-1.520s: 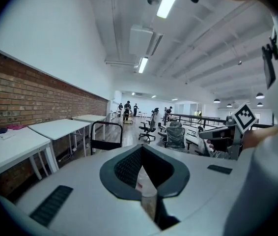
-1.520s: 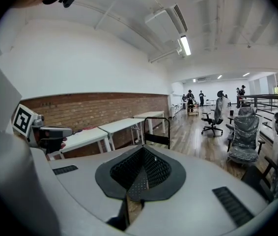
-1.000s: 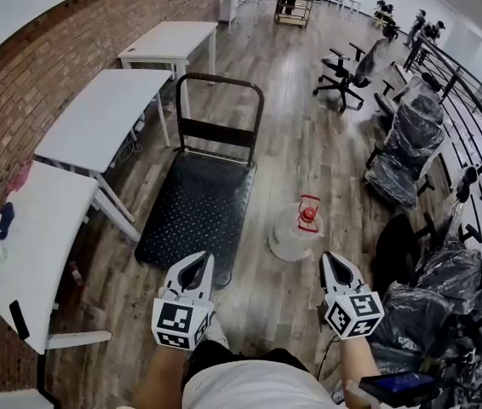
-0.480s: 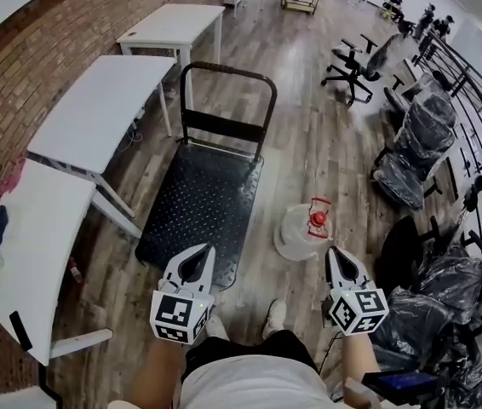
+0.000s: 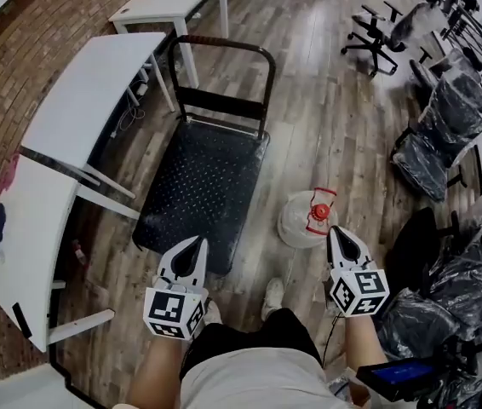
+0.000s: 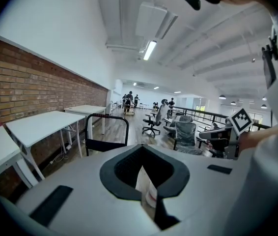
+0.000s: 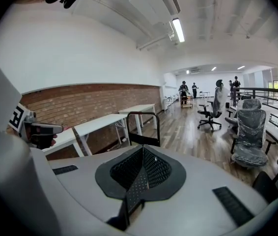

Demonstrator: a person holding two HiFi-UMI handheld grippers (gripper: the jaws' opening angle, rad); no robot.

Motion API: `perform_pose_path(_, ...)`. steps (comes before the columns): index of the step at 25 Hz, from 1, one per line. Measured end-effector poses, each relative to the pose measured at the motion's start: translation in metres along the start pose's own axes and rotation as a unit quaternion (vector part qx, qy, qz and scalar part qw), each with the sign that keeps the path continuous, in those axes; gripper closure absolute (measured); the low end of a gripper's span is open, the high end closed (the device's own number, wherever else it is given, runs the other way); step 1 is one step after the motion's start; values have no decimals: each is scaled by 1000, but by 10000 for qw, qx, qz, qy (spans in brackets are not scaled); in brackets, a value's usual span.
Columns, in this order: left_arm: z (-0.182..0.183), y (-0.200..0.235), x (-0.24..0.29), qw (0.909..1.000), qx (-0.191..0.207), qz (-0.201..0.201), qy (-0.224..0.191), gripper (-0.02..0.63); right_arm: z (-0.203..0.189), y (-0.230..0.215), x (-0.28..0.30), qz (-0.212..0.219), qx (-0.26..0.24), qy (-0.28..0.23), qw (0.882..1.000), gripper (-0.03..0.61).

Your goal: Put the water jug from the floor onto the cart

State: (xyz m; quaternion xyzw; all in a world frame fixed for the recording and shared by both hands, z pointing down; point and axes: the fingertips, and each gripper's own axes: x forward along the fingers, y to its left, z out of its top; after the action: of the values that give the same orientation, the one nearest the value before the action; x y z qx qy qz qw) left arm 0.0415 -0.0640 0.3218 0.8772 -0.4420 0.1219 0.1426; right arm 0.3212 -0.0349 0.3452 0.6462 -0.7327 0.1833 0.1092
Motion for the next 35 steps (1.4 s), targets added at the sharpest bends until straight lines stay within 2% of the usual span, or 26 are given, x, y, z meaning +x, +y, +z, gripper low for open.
perform_pose_path(7, -25, -23, 65, 9991, -68, 0, 422, 615, -42, -71, 55, 25, 85, 534, 9985, 575)
perform_pose_path(12, -57, -32, 99, 9972, -115, -72, 731, 615, -93, -116, 91, -120, 218, 942, 9952, 567)
perform_pose_path(17, -82, -35, 117, 9959, -195, -61, 877, 615, -149, -146, 127, -224, 285, 1393, 9896, 484)
perform_pose_path(24, -123, -18, 131, 9929, -415, 357, 1053, 615, -202, -172, 179, -134, -60, 1774, 9840, 387)
perform_pose_path(27, -144, -11, 134, 9911, -507, 500, 1126, 615, -230, -182, 194, -44, -171, 2024, 9791, 312)
perform_pose_path(35, -196, -6, 136, 9839, -795, 714, 1431, 615, -308, -204, 228, 49, -451, 2692, 9620, 252)
